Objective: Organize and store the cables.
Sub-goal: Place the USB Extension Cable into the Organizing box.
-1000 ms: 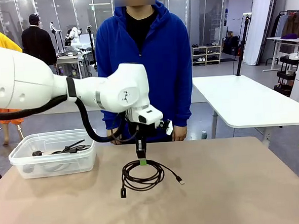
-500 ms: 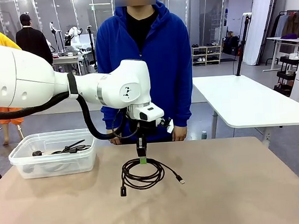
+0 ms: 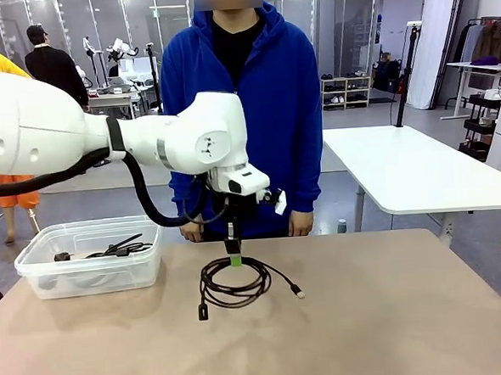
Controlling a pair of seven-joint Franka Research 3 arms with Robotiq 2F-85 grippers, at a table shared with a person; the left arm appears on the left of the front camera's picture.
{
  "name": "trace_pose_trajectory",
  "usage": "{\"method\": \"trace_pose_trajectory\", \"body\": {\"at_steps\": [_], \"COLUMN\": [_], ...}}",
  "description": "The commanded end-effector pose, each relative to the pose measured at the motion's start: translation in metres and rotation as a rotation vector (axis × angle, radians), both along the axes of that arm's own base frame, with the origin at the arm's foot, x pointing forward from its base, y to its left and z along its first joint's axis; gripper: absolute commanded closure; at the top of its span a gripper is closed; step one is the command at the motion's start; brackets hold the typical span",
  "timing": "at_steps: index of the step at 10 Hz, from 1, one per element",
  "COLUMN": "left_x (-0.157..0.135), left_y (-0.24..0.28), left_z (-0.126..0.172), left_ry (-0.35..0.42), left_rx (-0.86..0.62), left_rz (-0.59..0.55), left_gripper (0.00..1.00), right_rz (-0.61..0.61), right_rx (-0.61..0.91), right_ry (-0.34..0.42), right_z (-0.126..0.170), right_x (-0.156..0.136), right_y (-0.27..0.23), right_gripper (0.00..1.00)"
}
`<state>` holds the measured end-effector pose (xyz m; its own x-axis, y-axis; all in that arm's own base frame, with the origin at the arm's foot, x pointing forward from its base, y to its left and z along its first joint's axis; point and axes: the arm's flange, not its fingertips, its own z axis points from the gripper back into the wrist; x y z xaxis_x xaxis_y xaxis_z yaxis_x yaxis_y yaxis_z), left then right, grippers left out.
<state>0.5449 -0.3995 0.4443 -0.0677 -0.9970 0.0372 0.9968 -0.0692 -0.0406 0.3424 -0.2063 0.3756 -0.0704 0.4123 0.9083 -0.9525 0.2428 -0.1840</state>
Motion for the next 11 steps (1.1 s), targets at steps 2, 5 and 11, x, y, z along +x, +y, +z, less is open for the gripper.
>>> {"method": "trace_pose_trajectory", "body": {"at_steps": [2, 5, 11], "left_x": [-0.007, -0.003, 0.023], "left_y": [0.071, 0.144, 0.312], "left_z": [0.055, 0.079, 0.084], "left_ry": [0.018, -0.101, -0.193], "left_rx": [-0.065, -0.108, -0.154], "left_rz": [-0.086, -0.097, 0.073], "left_gripper": [0.86, 0.86, 0.86], "right_rz": [-0.015, -0.015, -0.015], "right_rx": [-0.002, -0.002, -0.002], "right_ry": [0.009, 0.009, 0.009], "right_z": [0.003, 0.003, 0.003], "right_x": [0.000, 0.000, 0.000], "right_y": [0.002, 0.002, 0.002], "right_gripper": [0.00, 0.00, 0.00]}}
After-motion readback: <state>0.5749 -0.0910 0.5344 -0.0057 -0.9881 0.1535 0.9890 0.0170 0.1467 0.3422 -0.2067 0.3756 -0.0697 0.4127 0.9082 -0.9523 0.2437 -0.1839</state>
